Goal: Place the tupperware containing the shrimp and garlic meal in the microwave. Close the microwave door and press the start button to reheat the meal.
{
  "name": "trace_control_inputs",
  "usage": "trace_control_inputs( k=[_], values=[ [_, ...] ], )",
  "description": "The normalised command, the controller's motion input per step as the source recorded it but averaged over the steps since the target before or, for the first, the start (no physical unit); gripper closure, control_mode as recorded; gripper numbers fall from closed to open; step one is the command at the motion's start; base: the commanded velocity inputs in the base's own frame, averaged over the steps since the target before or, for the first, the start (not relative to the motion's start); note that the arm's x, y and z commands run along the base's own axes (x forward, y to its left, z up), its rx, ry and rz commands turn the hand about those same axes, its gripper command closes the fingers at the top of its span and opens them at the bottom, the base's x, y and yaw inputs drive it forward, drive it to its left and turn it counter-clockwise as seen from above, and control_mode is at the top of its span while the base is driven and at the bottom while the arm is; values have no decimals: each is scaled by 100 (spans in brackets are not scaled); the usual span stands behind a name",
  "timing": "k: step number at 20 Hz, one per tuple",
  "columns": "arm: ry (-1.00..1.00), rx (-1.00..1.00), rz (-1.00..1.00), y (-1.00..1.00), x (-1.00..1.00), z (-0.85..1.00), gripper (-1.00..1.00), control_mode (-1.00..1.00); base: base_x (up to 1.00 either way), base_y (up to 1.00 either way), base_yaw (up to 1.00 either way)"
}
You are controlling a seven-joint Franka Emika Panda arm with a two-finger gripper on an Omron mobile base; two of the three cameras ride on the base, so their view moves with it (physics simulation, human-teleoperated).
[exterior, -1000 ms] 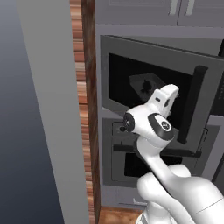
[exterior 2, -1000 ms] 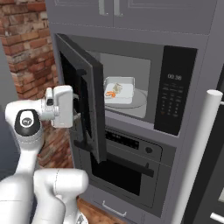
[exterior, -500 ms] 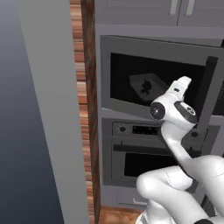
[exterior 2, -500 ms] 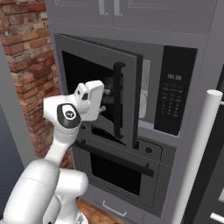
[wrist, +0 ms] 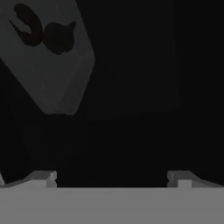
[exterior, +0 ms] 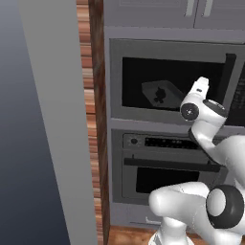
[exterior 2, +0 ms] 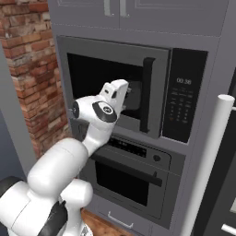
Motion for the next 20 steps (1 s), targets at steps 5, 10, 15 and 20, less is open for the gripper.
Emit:
trace_control_inputs(
  k=[5,10,15,20],
  values=[
    [26,0,6,0,89,4,-100,-100,0,0,0],
    [30,0,3,0,88,9,-100,-100,0,0,0],
    [28,0,2,0,49,1,-100,-100,0,0,0],
    [28,0,0,0,-49,0,-100,-100,0,0,0]
  ],
)
